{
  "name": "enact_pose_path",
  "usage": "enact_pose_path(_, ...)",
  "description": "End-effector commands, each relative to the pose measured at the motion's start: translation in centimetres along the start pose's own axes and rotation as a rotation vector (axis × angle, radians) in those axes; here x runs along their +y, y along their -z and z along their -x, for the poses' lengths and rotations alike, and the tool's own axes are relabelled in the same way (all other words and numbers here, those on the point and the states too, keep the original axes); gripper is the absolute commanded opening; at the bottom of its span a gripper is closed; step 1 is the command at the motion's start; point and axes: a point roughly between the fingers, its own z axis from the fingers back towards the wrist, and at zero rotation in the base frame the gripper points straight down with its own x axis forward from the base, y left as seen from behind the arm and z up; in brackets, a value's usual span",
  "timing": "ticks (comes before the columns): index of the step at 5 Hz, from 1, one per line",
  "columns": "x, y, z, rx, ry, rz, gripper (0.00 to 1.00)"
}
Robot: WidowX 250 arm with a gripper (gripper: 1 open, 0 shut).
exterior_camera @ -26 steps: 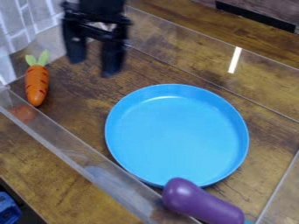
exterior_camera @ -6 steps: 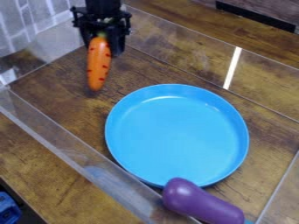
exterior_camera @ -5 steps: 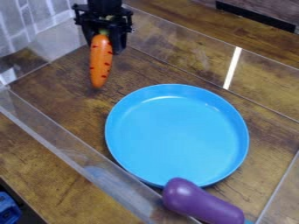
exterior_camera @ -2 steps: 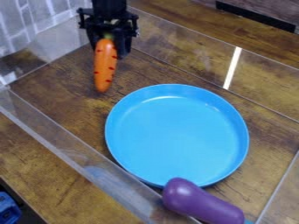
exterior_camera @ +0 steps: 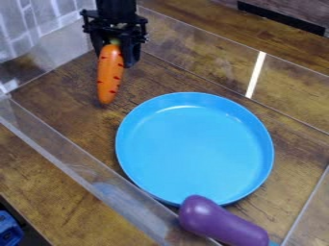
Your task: Put the carrot on the blue tray
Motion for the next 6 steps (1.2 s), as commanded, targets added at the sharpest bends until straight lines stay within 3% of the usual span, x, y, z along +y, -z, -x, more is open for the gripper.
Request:
enact_pose_path(1,0.9,-3.2,-0.9,-0.091,-0.005,-0.013,0.00)
enact_pose_path(4,2.3,-1.1,0.7,-0.072,0.152,0.016,0.00)
enact_pose_path(6,3.0,-0.9,-0.2,-0.062,0.230,0.017,0.00)
